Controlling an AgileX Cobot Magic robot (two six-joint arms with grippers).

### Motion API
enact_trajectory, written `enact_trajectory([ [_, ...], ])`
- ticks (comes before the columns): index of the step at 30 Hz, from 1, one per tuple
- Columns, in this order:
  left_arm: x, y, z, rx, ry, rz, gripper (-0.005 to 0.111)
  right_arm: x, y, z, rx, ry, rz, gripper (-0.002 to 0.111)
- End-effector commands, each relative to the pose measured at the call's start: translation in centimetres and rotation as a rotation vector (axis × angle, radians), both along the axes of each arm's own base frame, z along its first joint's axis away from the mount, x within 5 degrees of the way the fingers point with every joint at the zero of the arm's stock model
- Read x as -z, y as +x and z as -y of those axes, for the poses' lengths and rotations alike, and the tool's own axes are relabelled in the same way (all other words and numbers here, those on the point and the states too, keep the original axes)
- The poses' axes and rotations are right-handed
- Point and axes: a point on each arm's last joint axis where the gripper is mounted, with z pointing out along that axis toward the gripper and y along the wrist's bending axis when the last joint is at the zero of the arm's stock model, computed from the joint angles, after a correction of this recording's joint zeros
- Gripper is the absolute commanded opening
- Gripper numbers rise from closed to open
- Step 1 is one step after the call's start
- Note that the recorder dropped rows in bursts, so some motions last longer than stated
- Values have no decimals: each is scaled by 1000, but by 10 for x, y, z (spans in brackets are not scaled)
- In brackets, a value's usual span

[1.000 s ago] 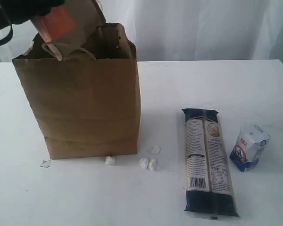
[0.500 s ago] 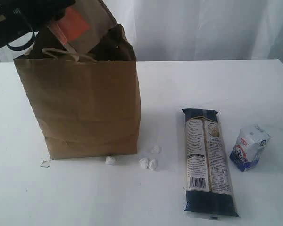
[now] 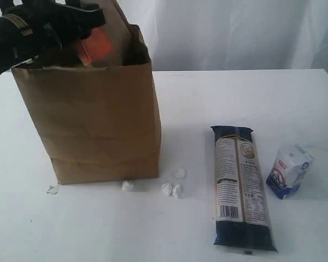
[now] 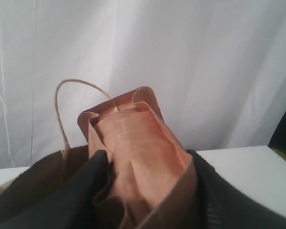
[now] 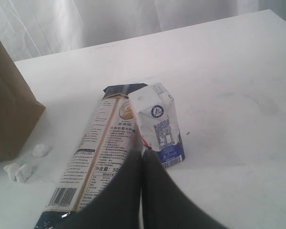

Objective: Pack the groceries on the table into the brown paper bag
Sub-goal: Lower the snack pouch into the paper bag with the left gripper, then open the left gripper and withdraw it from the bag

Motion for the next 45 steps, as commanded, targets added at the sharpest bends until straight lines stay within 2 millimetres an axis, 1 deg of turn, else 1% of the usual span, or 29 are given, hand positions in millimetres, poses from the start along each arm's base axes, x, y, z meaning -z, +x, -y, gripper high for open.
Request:
enact_trajectory([
  [1,-7,-6,-1,25,61,-22,0,1,0,0,-6,-14,8,0],
  [6,-2,-7,-2,19,87,-71,0,1,0,0,-6,-14,8,0],
  [13,-2,-7,-2,18,51,-86,0,1,0,0,-6,-14,8,0],
  [15,-2,-7,-2,23,63,-80,5,1,0,0,-6,-14,8,0],
  [16,-2,-7,-2,21,44,-92,9,1,0,0,-6,-14,8,0],
  [18,-2,-7,-2,20,-3,-122,20,1,0,0,-6,-14,8,0],
  [22,1,-9,0,46,53,-121,49,1,0,0,-6,-14,8,0],
  [23,2,-9,0,49,63,-130,59,1,0,0,-6,-14,8,0],
  [26,4,-9,-1,41,51,-161,76,1,0,0,-6,-14,8,0],
  [29,3,-9,0,41,38,-163,85,1,0,0,-6,-14,8,0],
  [31,0,-9,1,54,18,-145,88,1,0,0,-6,-14,8,0],
  [34,-5,-11,3,78,-1,-103,88,1,0,0,-6,-14,8,0],
  [38,-7,-11,4,94,-7,-76,88,1,0,0,-6,-14,8,0],
  [43,-12,-14,1,94,105,-12,88,1,0,0,-6,-14,8,0],
  [45,-20,-19,-2,93,177,44,88,1,0,0,-6,-14,8,0],
])
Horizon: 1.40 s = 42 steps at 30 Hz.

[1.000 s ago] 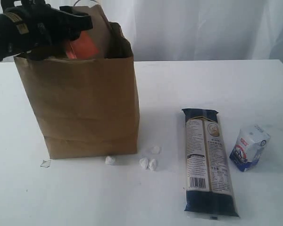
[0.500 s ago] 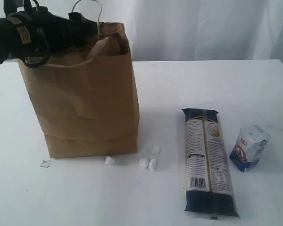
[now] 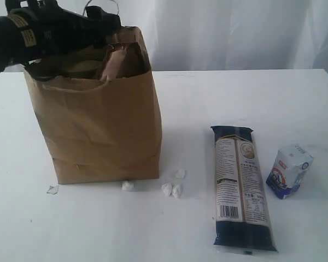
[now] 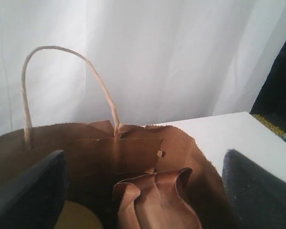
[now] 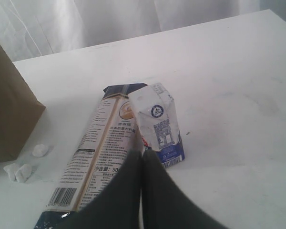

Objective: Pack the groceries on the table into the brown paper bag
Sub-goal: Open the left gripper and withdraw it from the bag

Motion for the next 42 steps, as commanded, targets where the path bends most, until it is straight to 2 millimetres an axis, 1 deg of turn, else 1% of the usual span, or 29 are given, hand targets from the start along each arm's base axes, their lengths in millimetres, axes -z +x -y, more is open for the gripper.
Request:
enact_trajectory([
  [1,-22,-13,-8,12,141,147,88,1,0,0,-6,-14,8,0],
  [3,-33,-21,-13,5,206,202,88,1,0,0,-6,-14,8,0],
  [6,-48,-35,-22,-20,258,242,86,1,0,0,-6,-14,8,0],
  [8,-57,-44,-30,-45,276,246,81,1,0,0,-6,-14,8,0],
  [10,-66,-55,-38,-70,319,252,71,1,0,0,-6,-14,8,0],
  [13,-75,-71,-50,-96,436,273,46,1,0,0,-6,-14,8,0],
  [15,-77,-80,-58,-107,550,277,23,1,0,0,-6,-14,8,0],
  [17,-75,-84,-64,-107,675,259,0,1,0,0,-6,-14,8,0],
  [19,-66,-82,-73,-120,777,191,0,1,0,0,-6,-14,8,0],
  [22,-40,-69,-95,-197,819,41,0,1,0,0,-6,-14,8,0],
  [23,-32,-66,-103,-228,806,-5,0,1,0,0,-6,-14,8,0],
  [25,-13,-62,-127,-333,728,-122,0,1,0,0,-6,-14,8,0],
  [27,5,-63,-148,-438,639,-220,0,1,0,0,-6,-14,8,0],
  [29,17,-70,-167,-540,555,-290,0,1,0,0,-6,-14,8,0],
  [31,27,-82,-179,-599,513,-323,0,1,0,0,-6,-14,8,0],
  [33,33,-98,-182,-608,514,-291,0,1,0,0,-6,-14,8,0],
  [34,32,-107,-181,-600,527,-250,0,1,0,0,-6,-14,8,0],
  [35,35,-115,-180,-596,538,-235,0,1,0,0,-6,-14,8,0],
  [36,33,-128,-179,-605,532,-202,0,1,0,0,-6,-14,8,0],
  [38,34,-148,-179,-625,530,-188,0,1,0,0,-6,-14,8,0],
  [42,36,-193,-182,-703,522,-200,0,1,0,0,-6,-14,8,0],
])
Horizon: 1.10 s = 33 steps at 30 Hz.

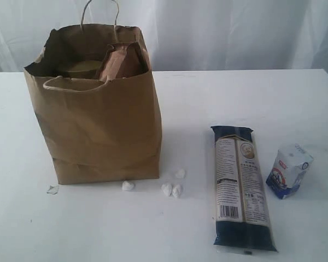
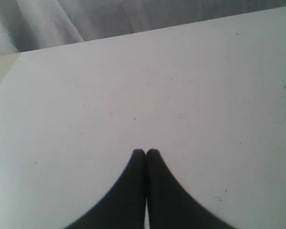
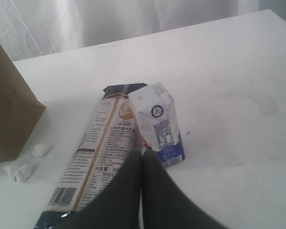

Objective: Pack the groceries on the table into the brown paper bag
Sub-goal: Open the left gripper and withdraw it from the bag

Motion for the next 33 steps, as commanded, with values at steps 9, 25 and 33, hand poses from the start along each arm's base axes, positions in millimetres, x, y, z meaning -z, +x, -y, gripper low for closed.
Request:
enact_trajectory([
  [9,10,-74,13,9,-249,300,0,1,0,0,-6,-14,8,0],
  [25,111,-71,18,84,-197,220,0,1,0,0,-6,-14,8,0],
  [33,104,-70,23,168,-126,283,0,1,0,0,-6,-14,8,0],
])
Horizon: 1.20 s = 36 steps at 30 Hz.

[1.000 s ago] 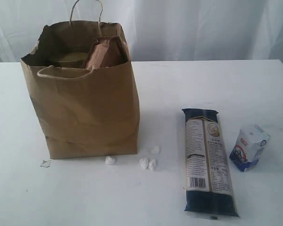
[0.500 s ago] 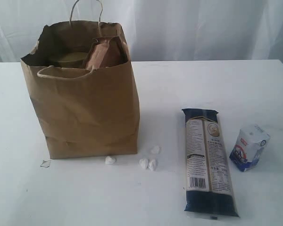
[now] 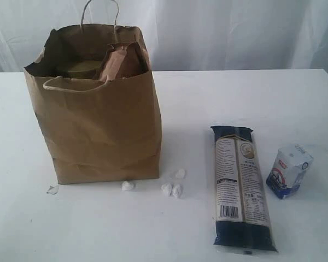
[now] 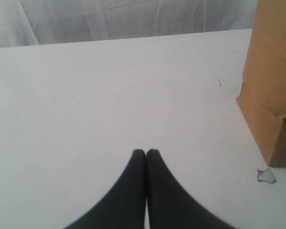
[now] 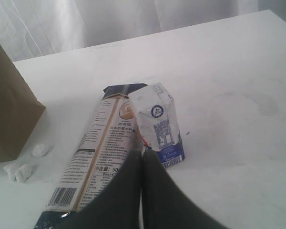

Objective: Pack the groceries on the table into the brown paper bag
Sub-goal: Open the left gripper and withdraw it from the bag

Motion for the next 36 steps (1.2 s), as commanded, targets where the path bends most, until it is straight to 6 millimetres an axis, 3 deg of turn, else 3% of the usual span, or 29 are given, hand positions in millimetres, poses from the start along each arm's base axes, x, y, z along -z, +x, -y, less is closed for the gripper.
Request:
enact_trajectory([
  [1,-8,1,1,27,32,104,0,1,0,0,-6,-14,8,0],
  [5,-7,0,1,9,-58,89,0,1,0,0,-6,-14,8,0],
  [10,14,-7,11,69,-188,-147,0,1,0,0,-6,-14,8,0],
  [13,17,-8,13,83,-196,-194,0,1,0,0,-6,-14,8,0],
  [23,16,-10,13,93,-180,-175,0,1,0,0,-6,-14,8,0],
  [26,11,-16,13,108,-174,-85,0,2,0,3,-28,-242,23,0],
  [30,4,-22,13,115,-168,24,0,2,0,4,-28,-275,32,0],
  [32,2,-23,13,117,-166,49,0,-6,2,4,-39,-354,132,0],
  [35,2,-23,13,117,-166,48,0,-47,-2,-5,-59,-58,558,0],
  [36,2,-23,13,117,-166,48,0,-67,-11,-7,-76,-48,801,0],
])
